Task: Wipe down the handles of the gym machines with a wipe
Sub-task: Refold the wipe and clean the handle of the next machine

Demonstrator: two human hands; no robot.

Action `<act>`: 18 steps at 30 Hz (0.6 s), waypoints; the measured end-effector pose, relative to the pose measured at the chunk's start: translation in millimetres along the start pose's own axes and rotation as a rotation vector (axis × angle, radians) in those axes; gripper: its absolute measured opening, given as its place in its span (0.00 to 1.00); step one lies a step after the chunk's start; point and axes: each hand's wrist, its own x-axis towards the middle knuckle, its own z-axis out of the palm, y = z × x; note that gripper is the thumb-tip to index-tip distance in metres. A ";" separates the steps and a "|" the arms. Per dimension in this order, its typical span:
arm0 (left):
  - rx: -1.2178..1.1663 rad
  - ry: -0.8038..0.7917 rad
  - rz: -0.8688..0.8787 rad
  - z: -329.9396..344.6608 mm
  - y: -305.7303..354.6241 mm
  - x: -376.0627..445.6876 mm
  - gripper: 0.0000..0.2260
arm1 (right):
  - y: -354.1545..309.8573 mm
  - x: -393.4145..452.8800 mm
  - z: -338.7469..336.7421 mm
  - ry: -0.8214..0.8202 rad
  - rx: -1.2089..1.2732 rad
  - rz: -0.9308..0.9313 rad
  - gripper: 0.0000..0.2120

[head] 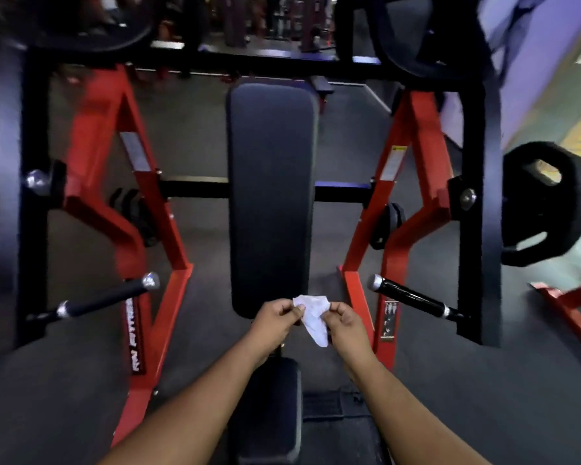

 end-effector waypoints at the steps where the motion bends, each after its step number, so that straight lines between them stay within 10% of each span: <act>1: -0.030 0.055 -0.020 -2.4 -2.8 -9.4 0.08 | 4.1 -2.9 0.5 -0.007 -0.033 -0.005 0.06; 10: -0.033 0.272 -0.053 -26.4 -29.1 -122.9 0.09 | 32.4 -78.6 39.3 -0.365 -0.121 -0.033 0.08; 18: 0.072 0.530 0.029 -90.1 -53.9 -176.3 0.14 | 38.2 -104.7 70.2 -0.370 -0.211 -0.086 0.03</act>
